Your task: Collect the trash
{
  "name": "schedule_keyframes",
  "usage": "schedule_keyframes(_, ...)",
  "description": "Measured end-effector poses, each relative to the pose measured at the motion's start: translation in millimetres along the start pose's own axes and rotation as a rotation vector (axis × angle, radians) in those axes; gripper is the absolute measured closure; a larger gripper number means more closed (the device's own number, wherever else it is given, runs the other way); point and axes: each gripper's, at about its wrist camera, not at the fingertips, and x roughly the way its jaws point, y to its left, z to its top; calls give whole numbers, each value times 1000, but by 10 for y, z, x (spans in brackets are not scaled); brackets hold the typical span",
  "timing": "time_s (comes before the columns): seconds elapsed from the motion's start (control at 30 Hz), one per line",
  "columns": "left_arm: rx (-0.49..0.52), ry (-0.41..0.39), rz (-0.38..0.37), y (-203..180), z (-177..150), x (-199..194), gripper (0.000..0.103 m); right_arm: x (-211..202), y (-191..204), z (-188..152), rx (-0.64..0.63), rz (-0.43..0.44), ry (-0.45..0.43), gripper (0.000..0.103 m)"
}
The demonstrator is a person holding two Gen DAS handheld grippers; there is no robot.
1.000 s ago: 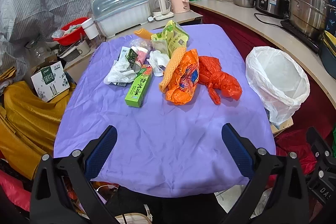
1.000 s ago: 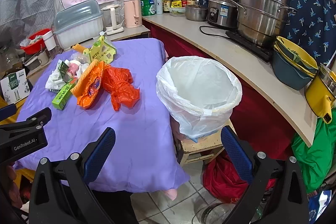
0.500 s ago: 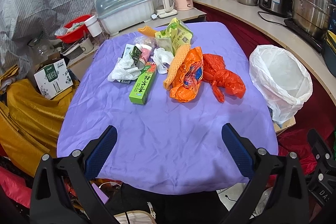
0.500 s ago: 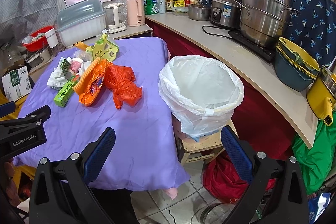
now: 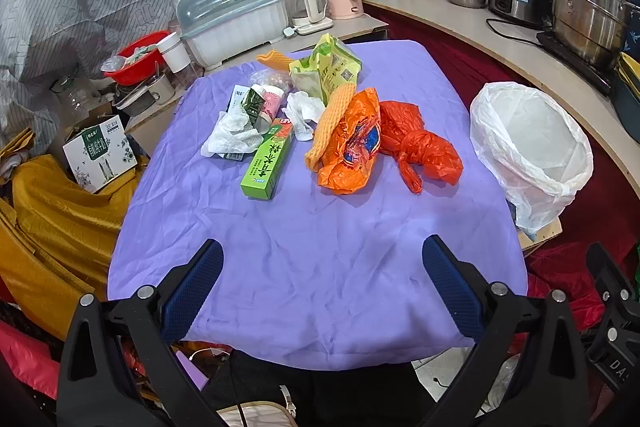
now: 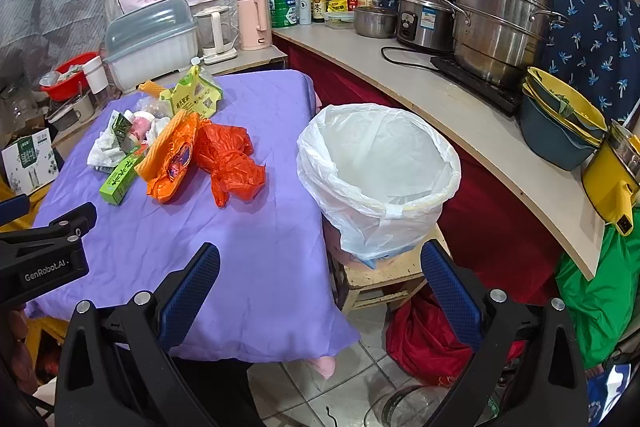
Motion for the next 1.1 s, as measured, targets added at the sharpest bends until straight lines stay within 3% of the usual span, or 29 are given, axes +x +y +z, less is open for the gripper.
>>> schedule_keyframes(1.1, 3, -7, 8, 2, 4, -12, 8, -2, -17, 3, 2, 7, 0, 7)
